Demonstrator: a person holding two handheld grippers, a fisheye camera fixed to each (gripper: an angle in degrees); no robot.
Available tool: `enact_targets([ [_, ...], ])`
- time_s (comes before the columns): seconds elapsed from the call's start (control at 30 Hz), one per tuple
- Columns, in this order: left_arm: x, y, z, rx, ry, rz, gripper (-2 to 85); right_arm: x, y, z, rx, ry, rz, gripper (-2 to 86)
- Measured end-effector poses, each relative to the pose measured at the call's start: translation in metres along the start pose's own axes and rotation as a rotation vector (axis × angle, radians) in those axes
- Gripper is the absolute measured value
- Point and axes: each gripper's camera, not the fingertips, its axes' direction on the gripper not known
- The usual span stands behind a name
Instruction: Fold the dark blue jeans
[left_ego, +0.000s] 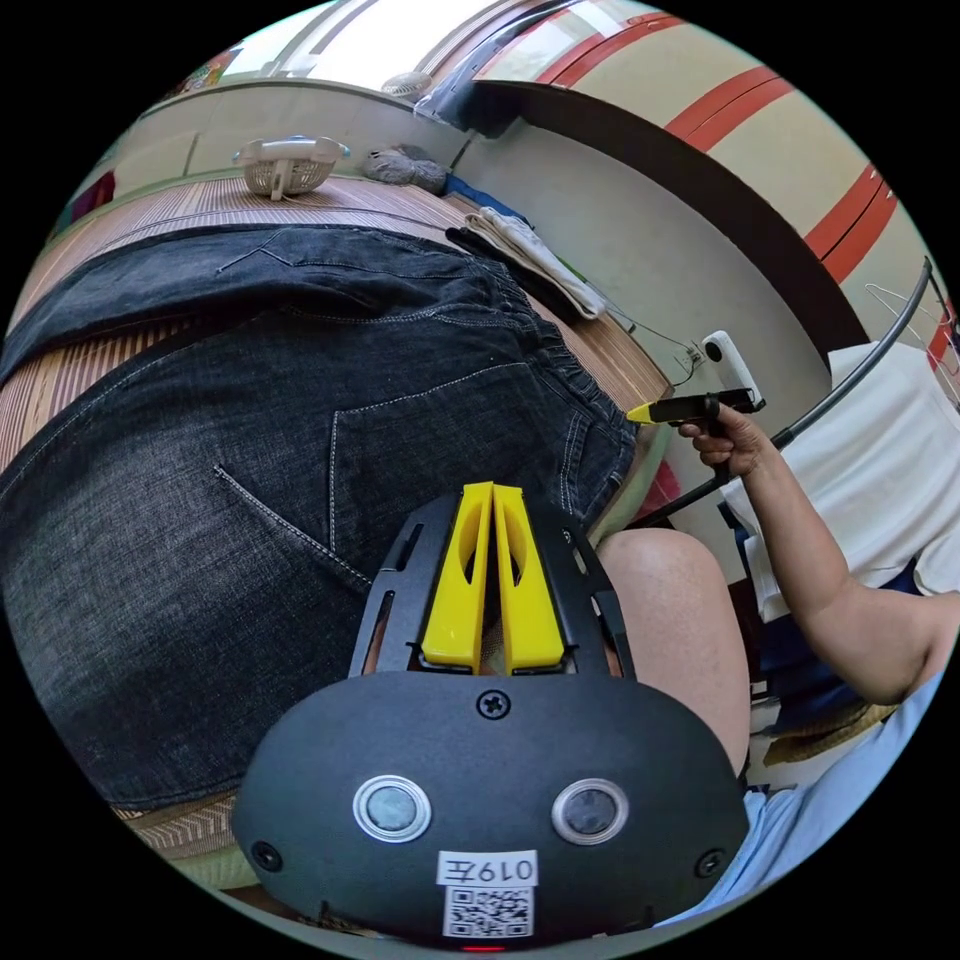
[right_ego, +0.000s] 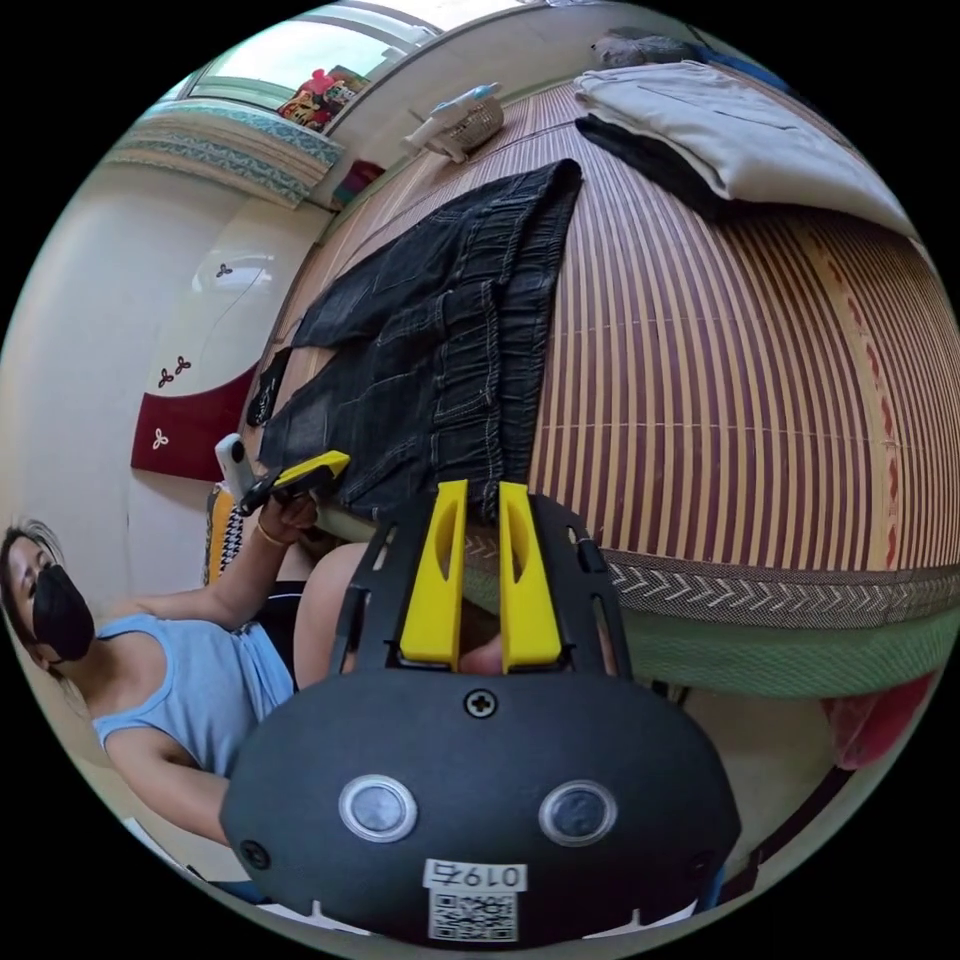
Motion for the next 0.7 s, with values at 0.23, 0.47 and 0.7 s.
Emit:
enact_targets([
  [0.23, 0.01, 0.005, -0.016, -0.011, -0.015, 0.007, 0.6, 0.005, 0.002, 0.042, -0.019, -0.045, 0.011, 1.4],
  [0.47, 0.03, 0.011, -0.038, -0.034, -0.075, 0.036, 0.6, -0.003, 0.002, 0.09, -0.037, -0.059, -0.005, -0.6],
  [0.7, 0.049, 0.022, -0.064, -0.037, -0.126, 0.074, 0.7, -0.071, 0.006, 0.182, -0.091, 0.344, -0.058, 0.5],
])
